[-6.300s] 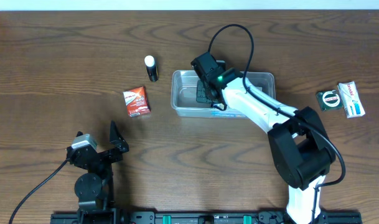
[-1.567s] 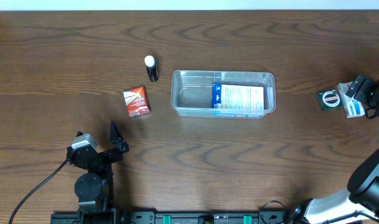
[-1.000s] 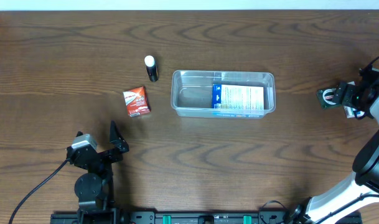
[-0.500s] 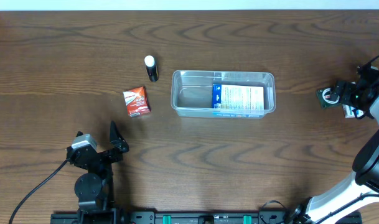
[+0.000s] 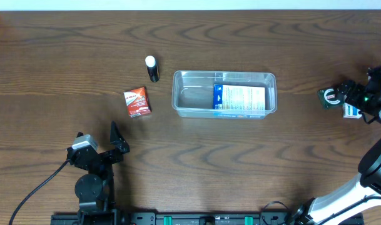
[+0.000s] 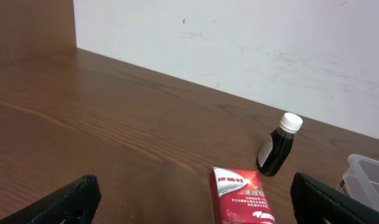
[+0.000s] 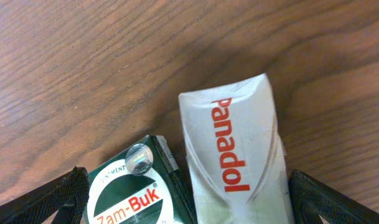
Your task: Pack container
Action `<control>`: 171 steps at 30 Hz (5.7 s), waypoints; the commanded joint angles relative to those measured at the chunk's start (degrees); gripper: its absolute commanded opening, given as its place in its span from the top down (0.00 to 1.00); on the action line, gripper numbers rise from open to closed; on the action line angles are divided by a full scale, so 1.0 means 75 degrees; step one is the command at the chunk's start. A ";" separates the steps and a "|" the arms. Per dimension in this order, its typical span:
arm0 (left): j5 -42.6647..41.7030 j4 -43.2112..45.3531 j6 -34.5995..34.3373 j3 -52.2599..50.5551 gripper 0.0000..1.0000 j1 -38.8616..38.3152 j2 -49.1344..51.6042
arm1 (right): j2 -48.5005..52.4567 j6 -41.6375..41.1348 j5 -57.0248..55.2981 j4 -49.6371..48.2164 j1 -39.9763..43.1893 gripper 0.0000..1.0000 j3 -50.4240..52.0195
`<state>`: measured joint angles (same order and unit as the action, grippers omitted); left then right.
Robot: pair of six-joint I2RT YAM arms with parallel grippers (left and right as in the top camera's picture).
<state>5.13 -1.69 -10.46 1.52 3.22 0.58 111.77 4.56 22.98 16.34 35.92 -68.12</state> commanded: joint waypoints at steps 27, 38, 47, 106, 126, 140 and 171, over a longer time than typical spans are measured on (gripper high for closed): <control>0.0204 -0.0259 0.0047 -0.0172 0.02 0.0017 -0.0047 | -0.0119 -0.0976 0.1501 0.0603 -0.0221 0.01 -0.0061; 0.0204 -0.0259 0.0047 -0.0172 0.02 0.0017 -0.0047 | -0.0119 -0.1448 0.1253 0.1090 -0.0224 0.01 -0.0061; 0.0204 -0.0259 0.0047 -0.0172 0.02 0.0017 -0.0047 | -0.0119 -0.1346 0.0172 0.1011 -0.0219 0.01 -0.0061; 0.0204 -0.0259 0.0047 -0.0172 0.02 0.0017 -0.0047 | -0.0125 0.0169 -0.1472 0.1087 -0.0338 0.01 -0.0230; 0.0204 -0.0259 0.0047 -0.0172 0.02 0.0017 -0.0047 | -0.0125 0.0085 -0.1533 0.1239 -0.0192 0.01 -0.0230; 0.0204 -0.0259 0.0047 -0.0172 0.02 0.0017 -0.0047 | -0.0125 0.1072 -0.2984 0.1317 -0.0673 0.07 -0.0230; 0.0204 -0.0259 0.0047 -0.0172 0.02 0.0017 -0.0047 | -0.0108 0.0539 -0.2760 0.1314 -0.0944 0.09 -0.0189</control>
<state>5.13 -1.69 -10.48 1.52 3.22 0.60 111.59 17.45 1.56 25.50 28.49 -68.82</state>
